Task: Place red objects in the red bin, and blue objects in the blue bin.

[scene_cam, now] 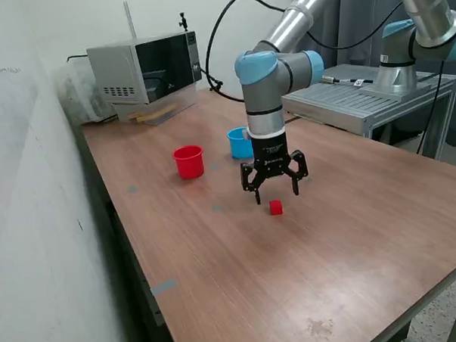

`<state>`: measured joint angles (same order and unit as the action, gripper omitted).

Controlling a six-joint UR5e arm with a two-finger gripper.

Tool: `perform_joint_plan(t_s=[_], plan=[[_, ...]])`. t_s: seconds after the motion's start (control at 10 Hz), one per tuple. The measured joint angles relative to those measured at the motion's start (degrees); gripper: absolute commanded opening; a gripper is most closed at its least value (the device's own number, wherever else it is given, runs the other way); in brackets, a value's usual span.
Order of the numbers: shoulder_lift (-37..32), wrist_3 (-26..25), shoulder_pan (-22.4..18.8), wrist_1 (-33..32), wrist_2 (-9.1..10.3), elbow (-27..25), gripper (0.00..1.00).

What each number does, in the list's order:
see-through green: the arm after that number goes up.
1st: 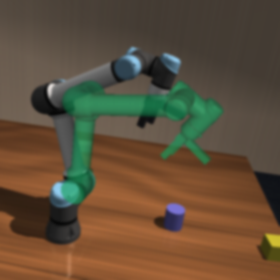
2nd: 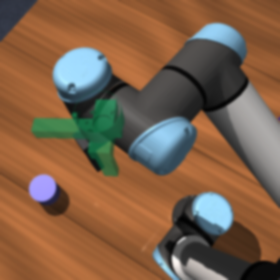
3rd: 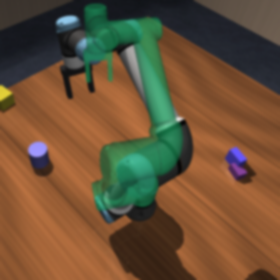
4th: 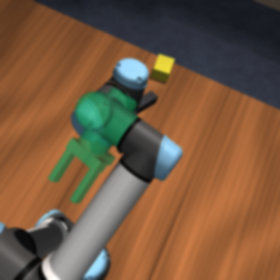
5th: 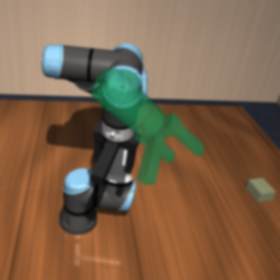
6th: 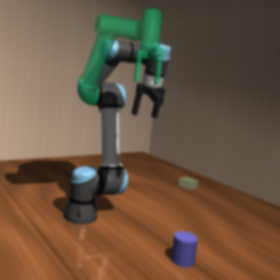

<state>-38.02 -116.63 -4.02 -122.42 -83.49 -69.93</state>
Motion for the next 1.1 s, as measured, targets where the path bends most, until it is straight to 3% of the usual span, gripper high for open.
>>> perform_joint_plan(t_s=[0.2,0.3,1.1], plan=[[0.02,-0.05,-0.04,-0.13,0.05,-0.07,1.00],[0.03,-0.04,-0.05,-0.22,0.08,-0.09,0.00],[0.12,-1.10,0.05,-1.95,0.28,-0.55,0.00]])
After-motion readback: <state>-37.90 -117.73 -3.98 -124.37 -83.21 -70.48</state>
